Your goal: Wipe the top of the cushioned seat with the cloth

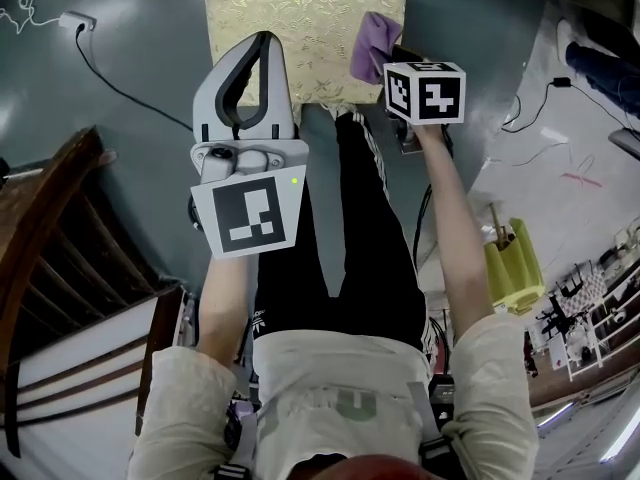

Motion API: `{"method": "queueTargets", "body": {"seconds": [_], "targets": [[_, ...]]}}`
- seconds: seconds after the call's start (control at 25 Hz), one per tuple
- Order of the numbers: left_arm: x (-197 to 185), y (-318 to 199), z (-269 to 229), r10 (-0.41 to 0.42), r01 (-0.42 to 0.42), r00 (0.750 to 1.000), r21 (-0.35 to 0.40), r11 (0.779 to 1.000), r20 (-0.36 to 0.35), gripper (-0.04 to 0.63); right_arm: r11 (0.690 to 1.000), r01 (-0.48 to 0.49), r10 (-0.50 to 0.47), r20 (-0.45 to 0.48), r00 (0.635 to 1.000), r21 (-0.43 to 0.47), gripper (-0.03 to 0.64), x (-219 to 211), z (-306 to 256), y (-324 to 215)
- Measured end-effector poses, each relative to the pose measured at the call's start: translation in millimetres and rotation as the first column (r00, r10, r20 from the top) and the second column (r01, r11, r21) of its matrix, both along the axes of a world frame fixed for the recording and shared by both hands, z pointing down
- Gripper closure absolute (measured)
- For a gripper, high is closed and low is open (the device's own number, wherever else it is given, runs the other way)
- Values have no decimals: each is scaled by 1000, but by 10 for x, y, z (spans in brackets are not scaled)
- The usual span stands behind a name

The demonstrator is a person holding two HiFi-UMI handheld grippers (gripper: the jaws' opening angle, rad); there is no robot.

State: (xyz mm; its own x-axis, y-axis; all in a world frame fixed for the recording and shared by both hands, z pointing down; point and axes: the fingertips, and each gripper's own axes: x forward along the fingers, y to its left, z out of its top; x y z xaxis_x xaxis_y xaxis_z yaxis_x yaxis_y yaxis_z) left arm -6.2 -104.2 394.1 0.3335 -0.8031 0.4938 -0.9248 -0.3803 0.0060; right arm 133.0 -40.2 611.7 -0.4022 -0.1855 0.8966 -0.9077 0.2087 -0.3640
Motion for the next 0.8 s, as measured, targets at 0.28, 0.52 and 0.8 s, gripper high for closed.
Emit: {"method": "queueTargets", "body": {"seconds": [0.28,0.52,0.8], "targets": [[259,-7,-7,40,-40,999,-4,999,-8,589,1000,-31,31,-67,997,1,529,477,22,58],[368,-15,26,75,-75,997,-5,997,11,589,1000,-17,17,-86,996,0,529,580,84,82],[405,-7,22,103,-103,994,9,995,34,589,1000,-29,30,-94,995,6,529,579,101,82]]}}
